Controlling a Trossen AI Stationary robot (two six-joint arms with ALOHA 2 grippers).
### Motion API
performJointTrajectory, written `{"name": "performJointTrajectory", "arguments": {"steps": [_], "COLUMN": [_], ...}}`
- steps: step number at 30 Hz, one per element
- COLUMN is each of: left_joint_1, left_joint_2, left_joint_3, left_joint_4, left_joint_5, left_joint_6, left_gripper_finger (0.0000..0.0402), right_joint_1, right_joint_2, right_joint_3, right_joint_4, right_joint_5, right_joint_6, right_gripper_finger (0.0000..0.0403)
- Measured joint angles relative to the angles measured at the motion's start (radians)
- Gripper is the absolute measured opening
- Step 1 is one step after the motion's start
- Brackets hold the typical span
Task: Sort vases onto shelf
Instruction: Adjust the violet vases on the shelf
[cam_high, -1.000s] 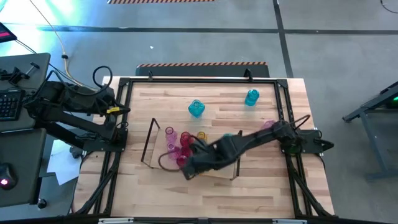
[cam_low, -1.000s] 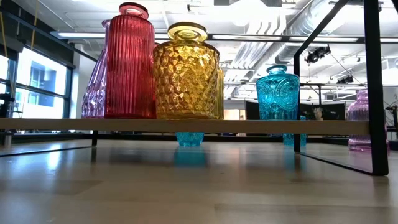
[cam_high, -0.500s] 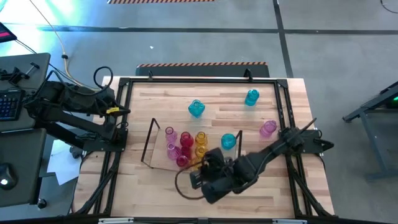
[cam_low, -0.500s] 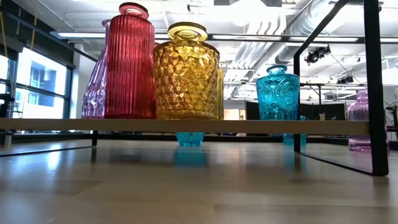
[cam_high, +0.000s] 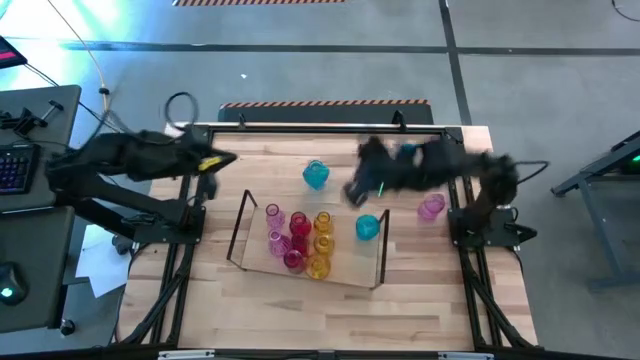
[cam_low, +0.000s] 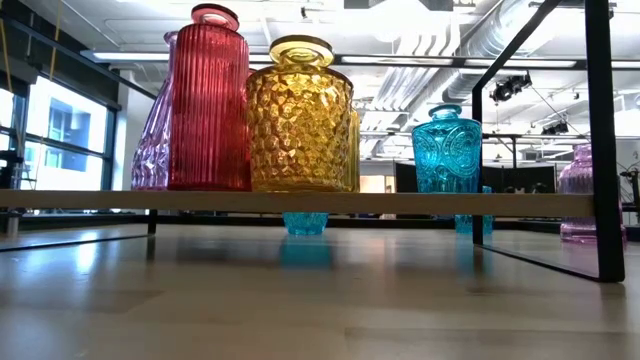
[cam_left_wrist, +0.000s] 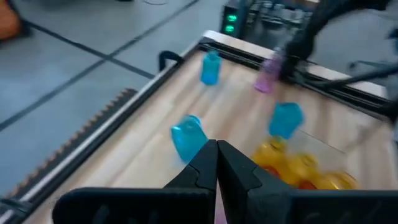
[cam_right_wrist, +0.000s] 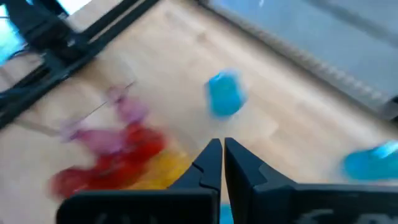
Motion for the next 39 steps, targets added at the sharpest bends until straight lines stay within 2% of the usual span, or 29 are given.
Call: {"name": "performJointTrajectory", "arguments": {"steps": [2,5,8,11,16,22,27,32,34,39], "left_joint_1": [0.059,0.157,0.257,0.356,0.492,0.591,0.655,0.704,0.717,0.737], "left_joint_2": [0.047,0.123,0.188,0.257,0.369,0.466,0.498,0.501,0.501,0.501], "left_joint_3": [0.0,0.0,0.0,0.0,0.0,-0.001,-0.001,-0.001,-0.001,-0.001], "left_joint_4": [0.05,0.144,0.274,0.382,0.475,0.516,0.519,0.524,0.524,0.523], "left_joint_5": [0.003,0.004,0.023,0.108,0.299,0.429,0.472,0.517,0.517,0.518], "left_joint_6": [0.013,0.028,0.041,0.041,0.019,0.015,0.053,0.126,0.144,0.144], "left_gripper_finger": [0.0,0.0,0.0,0.0,0.0,0.0,0.0,0.0,0.0,0.0], "right_joint_1": [-0.1,-0.275,-0.465,-0.626,-0.813,-0.952,-1.035,-1.075,-1.085,-1.093], "right_joint_2": [-0.053,-0.121,-0.168,-0.18,-0.168,-0.166,-0.163,-0.164,-0.165,-0.165], "right_joint_3": [0.0,0.0,0.0,0.0,-0.035,-0.258,-0.464,-0.571,-0.599,-0.662], "right_joint_4": [-0.004,0.01,0.036,0.037,0.039,0.103,0.2,0.2,0.166,0.057], "right_joint_5": [-0.021,-0.105,-0.272,-0.446,-0.676,-0.82,-0.894,-0.895,-0.868,-0.719], "right_joint_6": [-0.162,-0.41,-0.619,-0.79,-1.0,-1.144,-1.166,-1.114,-1.099,-1.063], "right_gripper_finger": [0.0,0.0,0.0,0.0,0.0,0.0,0.0,0.0,0.0,0.0]}}
